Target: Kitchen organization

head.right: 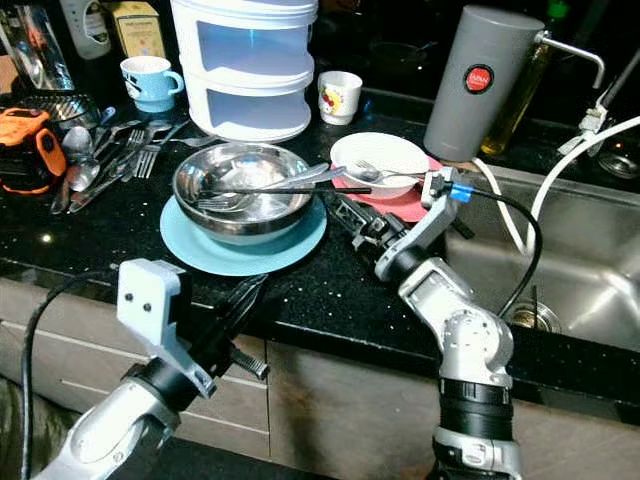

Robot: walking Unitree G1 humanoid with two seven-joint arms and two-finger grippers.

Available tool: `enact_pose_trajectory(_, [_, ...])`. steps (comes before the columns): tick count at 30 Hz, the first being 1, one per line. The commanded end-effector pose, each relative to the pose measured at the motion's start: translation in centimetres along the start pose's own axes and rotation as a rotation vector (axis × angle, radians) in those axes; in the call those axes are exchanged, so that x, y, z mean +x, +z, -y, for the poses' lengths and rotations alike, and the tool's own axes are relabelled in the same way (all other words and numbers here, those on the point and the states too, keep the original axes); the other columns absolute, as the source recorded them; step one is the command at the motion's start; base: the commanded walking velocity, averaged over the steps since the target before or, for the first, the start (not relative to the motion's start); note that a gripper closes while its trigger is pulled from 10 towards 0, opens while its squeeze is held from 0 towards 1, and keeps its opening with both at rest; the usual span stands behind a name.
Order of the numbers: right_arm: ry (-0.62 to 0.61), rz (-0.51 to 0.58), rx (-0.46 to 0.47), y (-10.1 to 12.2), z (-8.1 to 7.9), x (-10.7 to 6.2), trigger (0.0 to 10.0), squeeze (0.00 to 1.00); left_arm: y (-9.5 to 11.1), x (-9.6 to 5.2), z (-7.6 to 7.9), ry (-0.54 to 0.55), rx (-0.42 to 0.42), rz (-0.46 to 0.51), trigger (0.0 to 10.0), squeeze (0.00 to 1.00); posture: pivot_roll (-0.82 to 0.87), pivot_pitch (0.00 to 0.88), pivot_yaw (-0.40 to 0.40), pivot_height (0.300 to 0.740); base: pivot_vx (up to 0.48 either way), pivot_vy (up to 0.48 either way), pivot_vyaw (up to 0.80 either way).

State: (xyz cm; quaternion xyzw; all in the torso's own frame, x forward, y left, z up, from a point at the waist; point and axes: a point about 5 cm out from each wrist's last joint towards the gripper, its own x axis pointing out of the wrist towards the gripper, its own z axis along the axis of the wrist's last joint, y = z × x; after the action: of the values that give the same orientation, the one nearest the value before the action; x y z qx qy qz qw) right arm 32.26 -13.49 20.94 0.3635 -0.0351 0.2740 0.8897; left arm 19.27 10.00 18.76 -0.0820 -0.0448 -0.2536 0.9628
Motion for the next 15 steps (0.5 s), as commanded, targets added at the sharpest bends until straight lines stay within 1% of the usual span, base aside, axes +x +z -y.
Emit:
enact_pose_trajectory(1, [-0.041,0.024,0.002,0.3,0.4,0.3,10.0,0.00,-0.2,0.1,0.1,0.000,-0.011,-0.003,10.0,0.00,0.17,0.000,-0.082,0.740,0.000,0.000,0.00])
enact_pose_trajectory(3, [-0.051,0.024,-0.003,0.3,0.5,0.3,10.0,0.00,-0.2,0.1,0.1,0.000,-0.010,-0.003,10.0,0.00,0.17,0.000,-0.082,0.740,0.000,0.000,0.00])
enact_pose_trajectory(5, [-0.100,0.026,-0.024,0.2,1.0,0.5,10.0,0.00,-0.2,0.1,0.1,0.001,-0.009,-0.004,10.0,0.00,0.17,0.000,-0.083,0.740,0.000,0.000,0.00])
enact_pose_trajectory(8, [-0.152,0.070,-0.003,0.7,1.7,0.9,10.0,0.00,-0.2,0.1,0.1,0.002,-0.009,-0.004,10.0,0.00,0.17,0.000,-0.085,0.740,0.000,0.000,0.00])
enact_pose_trajectory(11, [-0.131,0.096,0.033,1.1,1.5,1.2,10.0,0.00,-0.2,0.2,0.1,0.000,-0.009,-0.004,10.0,0.00,0.17,0.000,-0.086,0.740,0.000,0.000,0.00])
enact_pose_trajectory(15, [-0.094,0.099,0.051,1.1,1.1,1.4,10.0,0.00,-0.2,0.2,0.1,0.000,-0.008,-0.002,10.0,0.00,0.17,0.000,-0.088,0.740,0.000,0.000,0.00])
